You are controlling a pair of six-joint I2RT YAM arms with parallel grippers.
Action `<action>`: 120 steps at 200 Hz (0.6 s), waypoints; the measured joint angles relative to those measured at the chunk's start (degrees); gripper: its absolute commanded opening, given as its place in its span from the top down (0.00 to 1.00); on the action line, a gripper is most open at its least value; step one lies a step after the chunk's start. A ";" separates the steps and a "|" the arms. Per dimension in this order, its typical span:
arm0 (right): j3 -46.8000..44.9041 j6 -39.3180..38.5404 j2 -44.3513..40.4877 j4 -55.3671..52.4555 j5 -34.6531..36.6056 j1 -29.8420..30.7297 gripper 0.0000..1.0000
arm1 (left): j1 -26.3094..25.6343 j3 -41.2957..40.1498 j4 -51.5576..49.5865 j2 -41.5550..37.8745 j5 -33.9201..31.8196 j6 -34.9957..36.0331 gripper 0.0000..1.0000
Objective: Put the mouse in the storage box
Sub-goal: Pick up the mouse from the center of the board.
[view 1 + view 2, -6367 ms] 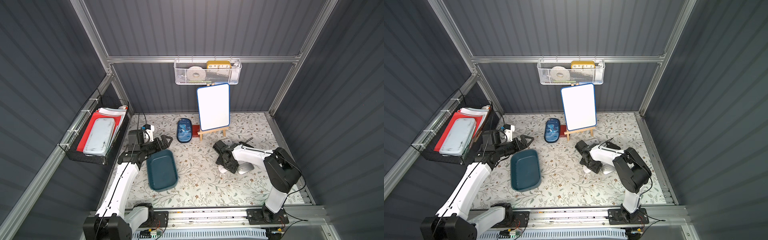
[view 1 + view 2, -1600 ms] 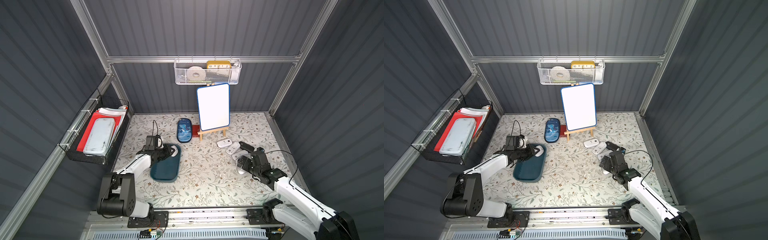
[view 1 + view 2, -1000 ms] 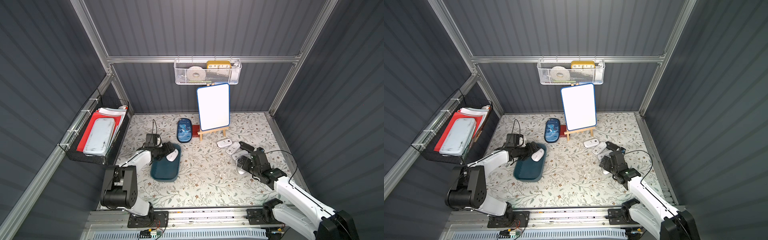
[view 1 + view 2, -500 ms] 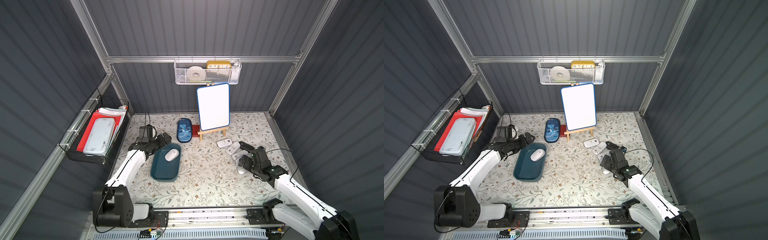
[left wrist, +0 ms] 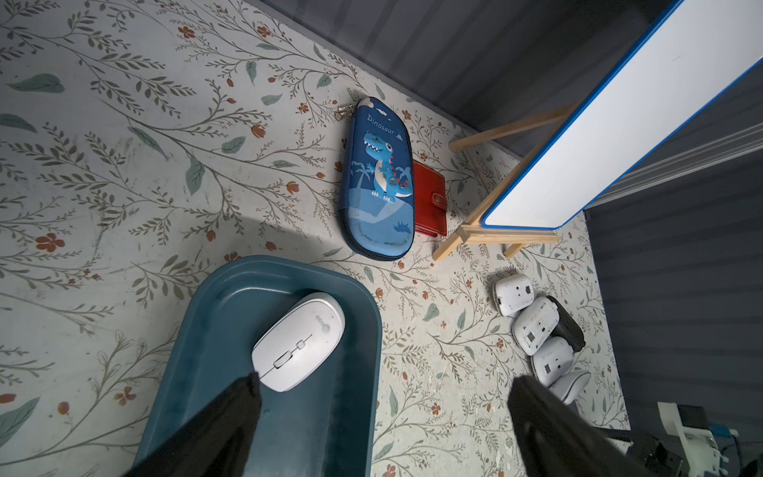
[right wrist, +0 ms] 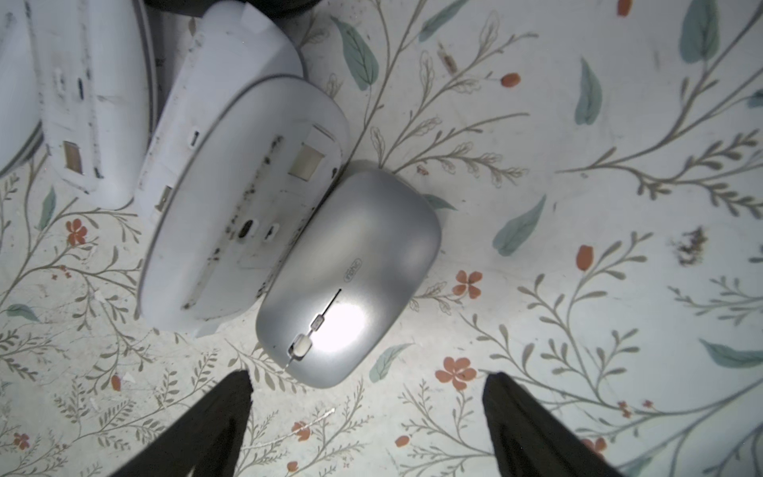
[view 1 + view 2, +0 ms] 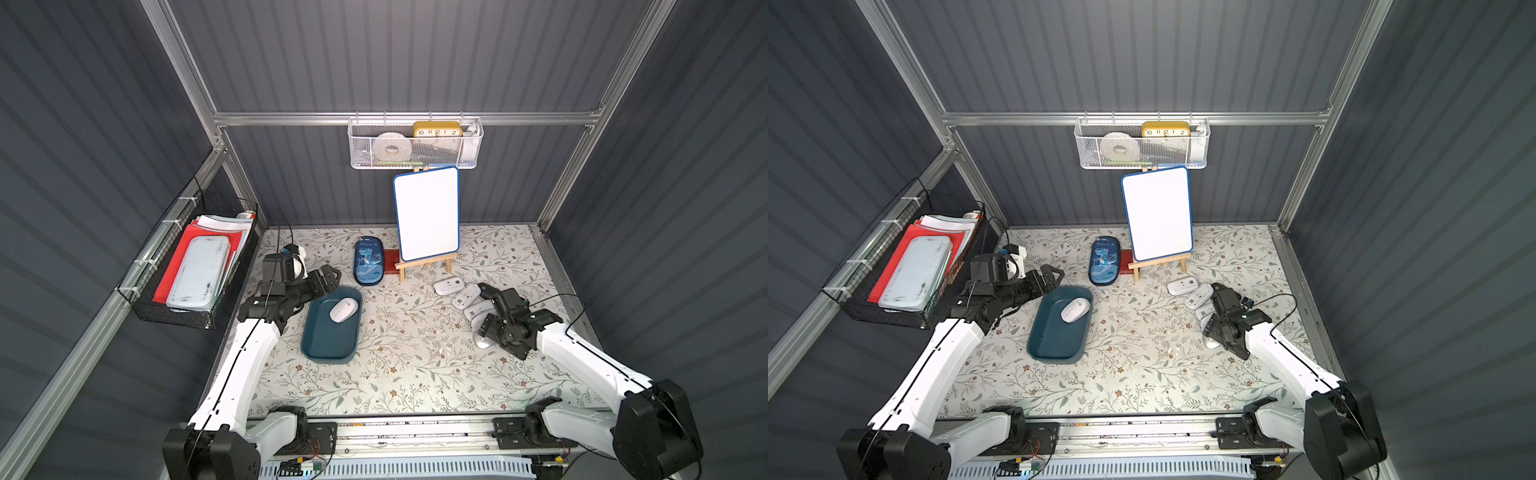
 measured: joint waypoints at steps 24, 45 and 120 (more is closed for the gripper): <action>0.02 1.36 3.15 0.98 0.39 -0.02 0.06 | 0.00 -0.76 -0.02 -0.52 0.70 0.26 0.01; 1.33 2.51 7.34 1.51 0.35 -0.04 0.02 | 0.00 -1.11 0.02 -0.79 1.14 0.39 0.01; 5.16 6.78 18.45 3.82 0.33 -0.39 0.03 | 0.00 -1.38 0.20 -1.57 1.88 0.44 0.01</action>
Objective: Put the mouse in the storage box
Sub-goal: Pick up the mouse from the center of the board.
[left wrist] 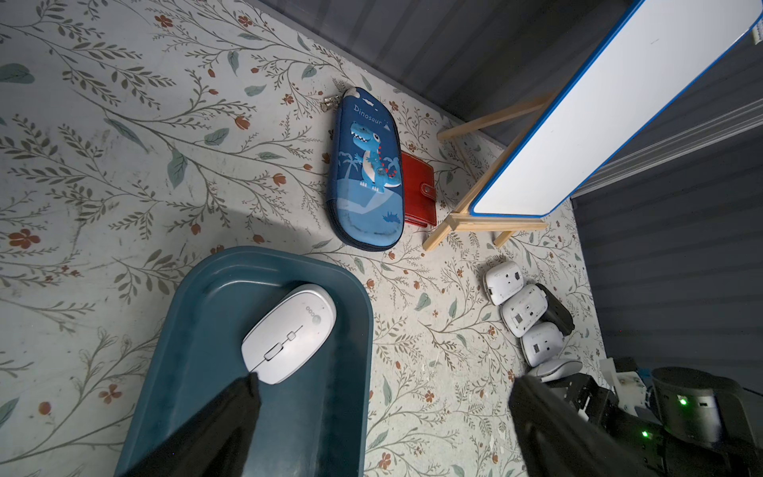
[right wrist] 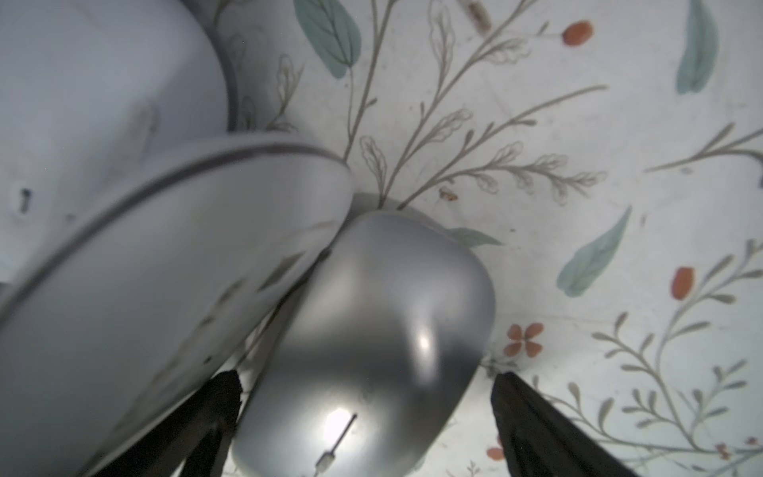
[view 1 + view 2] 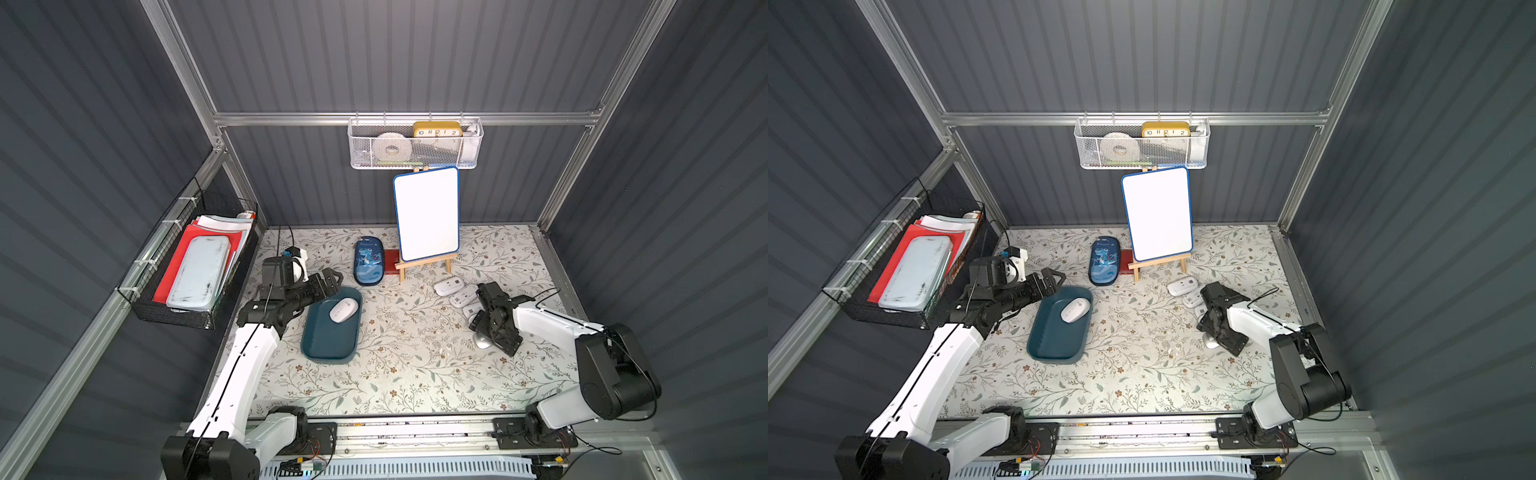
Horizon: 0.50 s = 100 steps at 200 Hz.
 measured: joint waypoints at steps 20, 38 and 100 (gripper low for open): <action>0.02 0.46 0.92 0.42 0.31 0.00 0.08 | 0.00 0.00 0.02 0.00 0.13 0.07 0.01; 0.04 0.74 0.92 0.50 0.63 -0.04 0.16 | 0.00 0.00 0.02 0.00 0.20 0.15 0.01; -1.03 0.59 -0.35 1.68 1.11 -1.01 0.38 | 0.00 -0.31 0.50 0.28 2.14 0.59 0.01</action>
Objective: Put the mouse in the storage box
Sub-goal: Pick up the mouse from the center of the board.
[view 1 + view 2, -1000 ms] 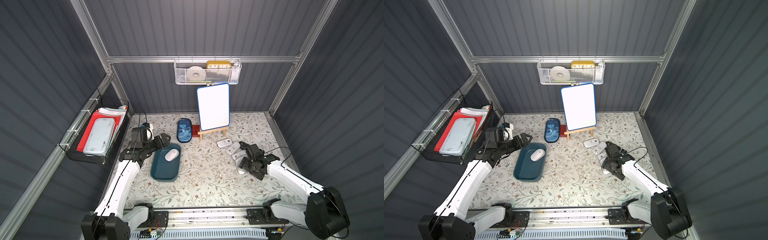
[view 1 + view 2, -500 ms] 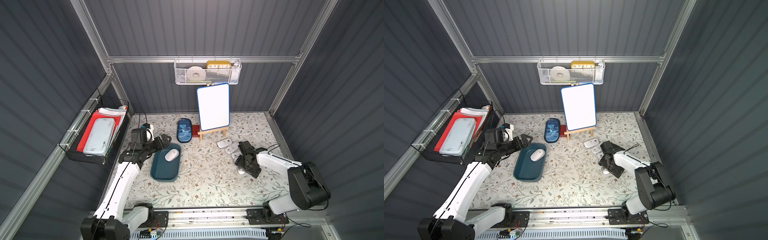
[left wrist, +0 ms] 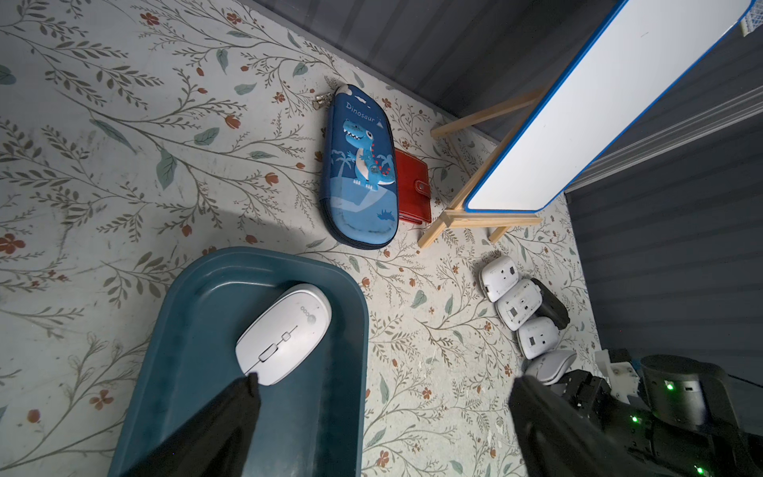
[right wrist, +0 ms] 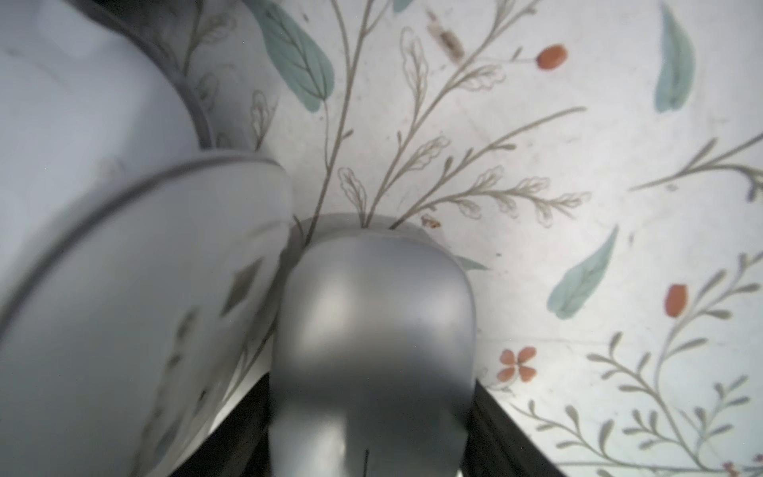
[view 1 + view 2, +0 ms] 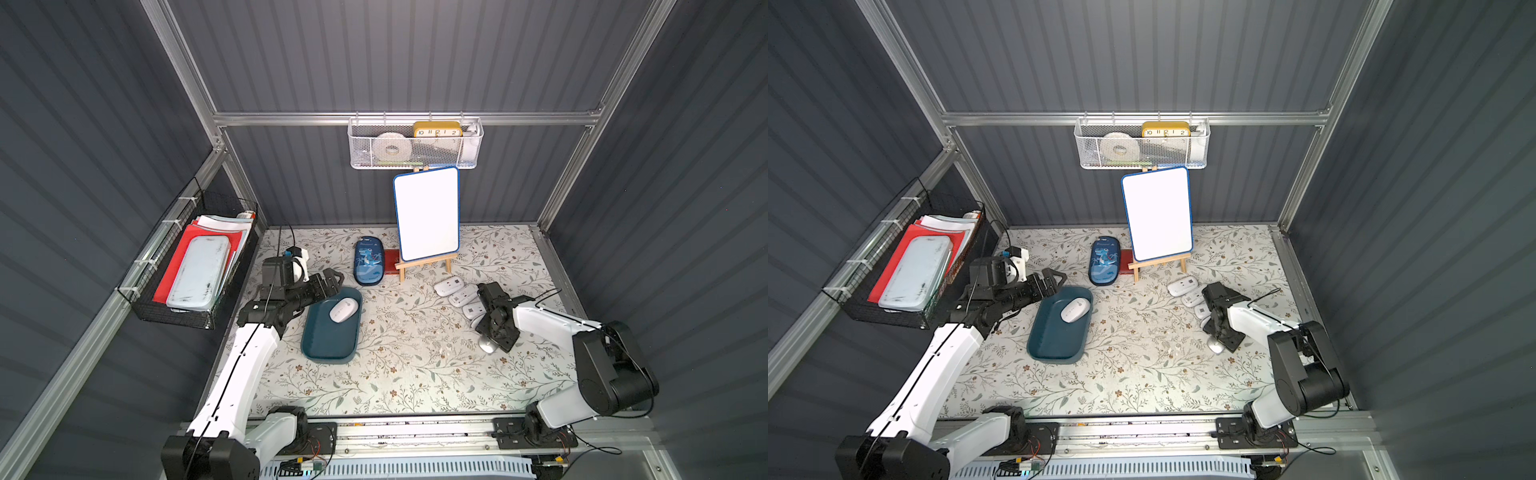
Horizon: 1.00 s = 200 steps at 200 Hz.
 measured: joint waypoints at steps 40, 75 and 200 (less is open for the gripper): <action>-5.81 1.55 -11.80 2.58 -3.48 -0.04 0.42 | 0.00 -5.42 8.04 -0.13 12.13 -2.84 0.05; -7.28 4.92 -26.91 3.08 -7.39 -0.04 0.47 | -6.27 -17.11 21.05 -2.56 18.91 -10.47 0.03; -7.98 27.02 -24.17 17.88 -17.59 14.29 0.44 | -43.41 -10.80 45.55 22.93 8.90 -18.32 0.31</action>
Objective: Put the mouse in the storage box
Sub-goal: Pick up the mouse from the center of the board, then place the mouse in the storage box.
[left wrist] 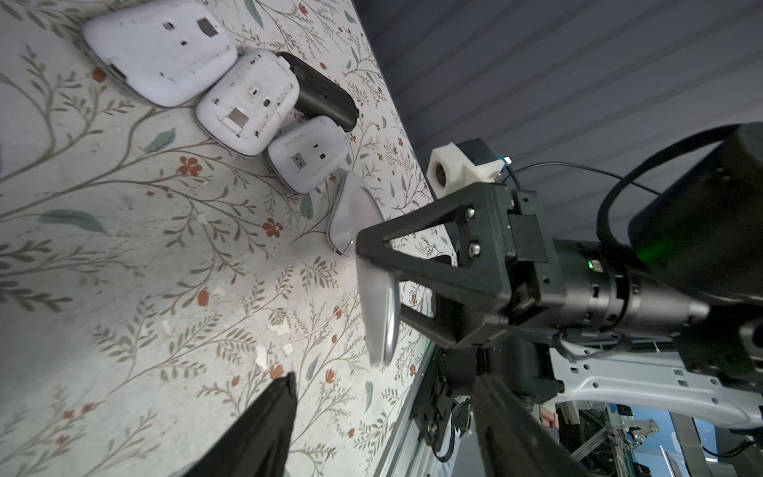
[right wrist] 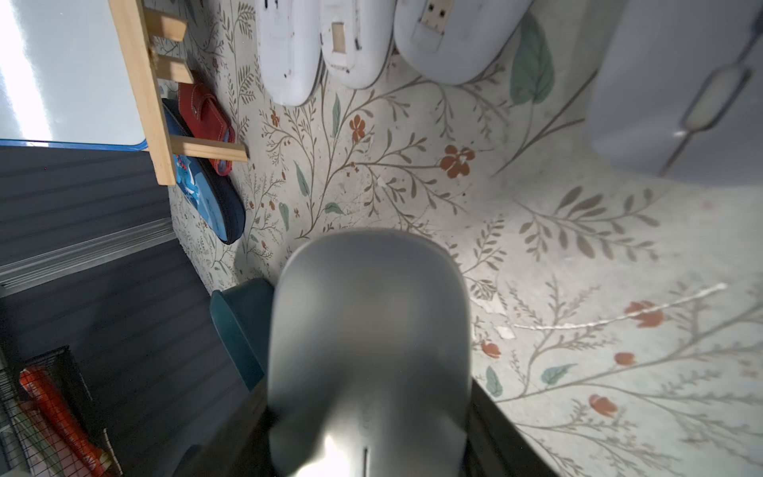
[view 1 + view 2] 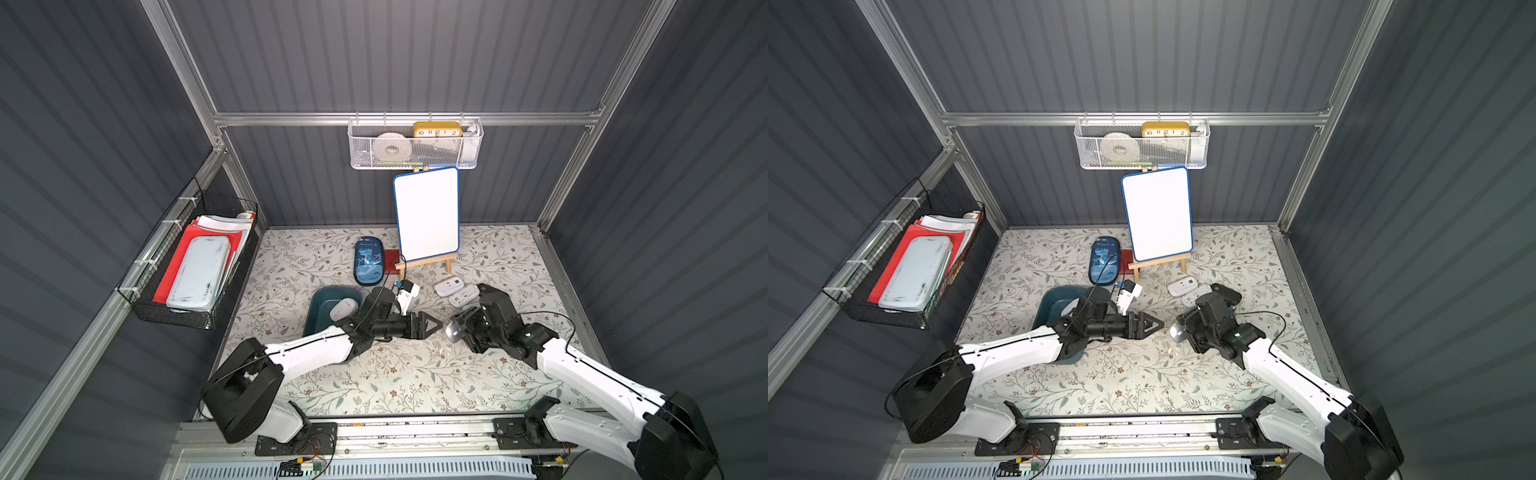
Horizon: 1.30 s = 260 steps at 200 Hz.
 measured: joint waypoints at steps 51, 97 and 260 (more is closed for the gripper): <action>0.11 3.02 1.01 3.74 -1.22 1.14 0.44 | -2.78 2.29 1.99 5.51 -1.31 0.42 0.46; 0.11 3.56 1.22 4.72 -1.62 1.53 0.44 | -3.30 4.79 1.95 8.11 -2.62 0.63 0.71; 1.44 -12.96 -5.88 -5.68 5.16 -12.55 0.04 | 11.06 -0.59 -32.65 -30.51 -28.13 -7.74 1.00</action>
